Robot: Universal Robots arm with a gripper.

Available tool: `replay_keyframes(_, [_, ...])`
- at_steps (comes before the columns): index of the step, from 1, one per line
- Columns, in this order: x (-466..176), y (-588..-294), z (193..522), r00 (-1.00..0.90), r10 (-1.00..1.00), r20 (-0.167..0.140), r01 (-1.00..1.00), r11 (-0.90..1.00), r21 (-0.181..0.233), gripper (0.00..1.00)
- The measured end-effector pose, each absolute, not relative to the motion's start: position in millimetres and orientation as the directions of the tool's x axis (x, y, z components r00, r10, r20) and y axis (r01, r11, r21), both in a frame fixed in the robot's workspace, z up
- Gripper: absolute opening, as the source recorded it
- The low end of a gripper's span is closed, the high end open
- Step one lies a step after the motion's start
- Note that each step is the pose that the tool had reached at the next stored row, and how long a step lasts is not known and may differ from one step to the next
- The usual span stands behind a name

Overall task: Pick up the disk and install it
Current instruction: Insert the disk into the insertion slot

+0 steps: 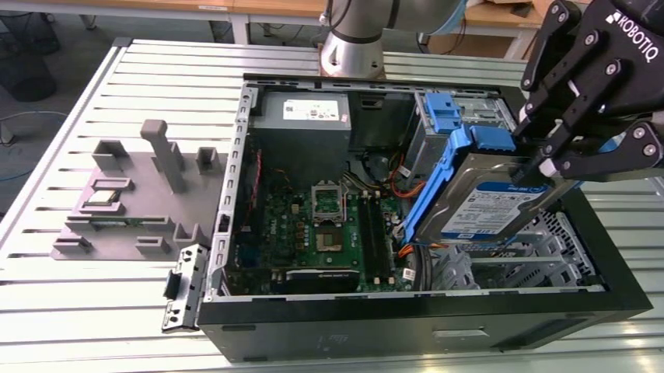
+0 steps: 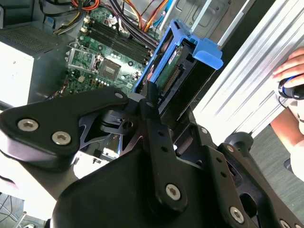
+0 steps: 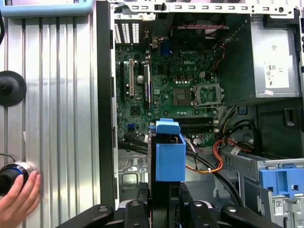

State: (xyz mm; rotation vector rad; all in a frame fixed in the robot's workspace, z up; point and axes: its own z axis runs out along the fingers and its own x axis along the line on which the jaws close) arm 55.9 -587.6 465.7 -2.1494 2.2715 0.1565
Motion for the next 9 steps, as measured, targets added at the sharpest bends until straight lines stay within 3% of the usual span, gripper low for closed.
replay_keyframes(9, [73, -588, 465, -0.058, -0.995, -0.076, -0.996, 0.053, 0.065, 0.35])
